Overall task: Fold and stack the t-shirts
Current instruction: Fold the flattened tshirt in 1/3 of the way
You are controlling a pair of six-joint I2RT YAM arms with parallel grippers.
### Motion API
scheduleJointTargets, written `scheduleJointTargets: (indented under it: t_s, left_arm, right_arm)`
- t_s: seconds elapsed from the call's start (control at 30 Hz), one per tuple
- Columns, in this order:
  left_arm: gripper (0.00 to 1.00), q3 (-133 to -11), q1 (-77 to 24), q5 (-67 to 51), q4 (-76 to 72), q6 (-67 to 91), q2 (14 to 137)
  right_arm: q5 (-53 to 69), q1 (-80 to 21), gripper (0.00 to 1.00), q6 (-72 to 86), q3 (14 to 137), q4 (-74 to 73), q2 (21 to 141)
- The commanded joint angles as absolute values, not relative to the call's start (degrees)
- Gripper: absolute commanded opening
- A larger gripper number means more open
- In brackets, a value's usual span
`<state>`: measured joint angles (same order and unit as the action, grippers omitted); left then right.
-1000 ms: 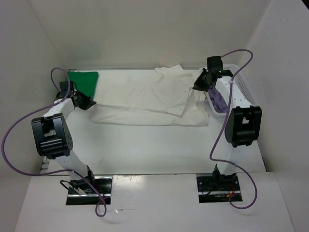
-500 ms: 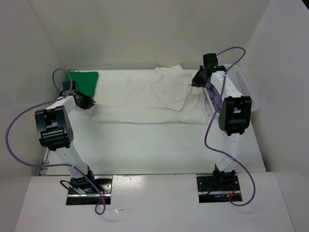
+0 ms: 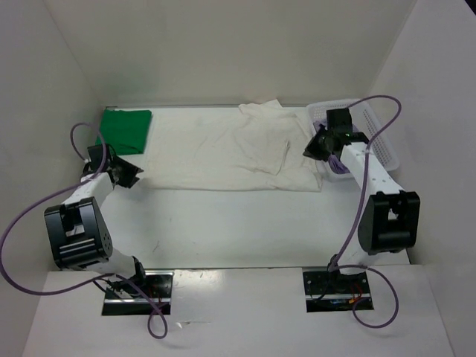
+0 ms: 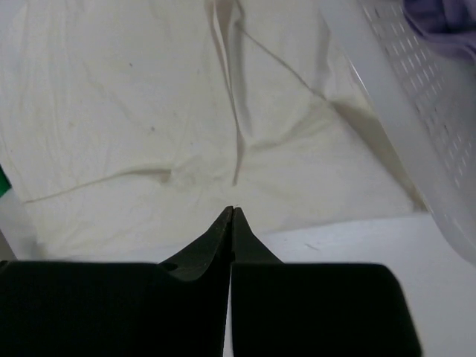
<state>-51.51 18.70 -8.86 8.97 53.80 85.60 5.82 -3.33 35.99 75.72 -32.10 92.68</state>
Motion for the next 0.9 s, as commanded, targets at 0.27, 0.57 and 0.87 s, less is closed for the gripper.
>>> scheduleJointTargets:
  t_s: [0.27, 0.57, 0.87]
  left_arm:
    - [0.40, -46.58, 19.78, -12.83, 6.33, 52.90, 93.16]
    - [0.08, -49.56, 20.30, -11.34, 6.24, 52.91, 96.15]
    - [0.00, -47.29, 20.83, -9.58, 9.14, 49.22, 91.24]
  right_arm:
    - [1.15, 3.95, 0.00, 35.69, 56.69, -32.34, 79.89]
    - [0.86, 6.59, 0.00, 32.43, 66.08, -27.52, 92.72]
    - [1.85, 4.57, 0.41, 32.96, 60.74, -29.61, 81.93]
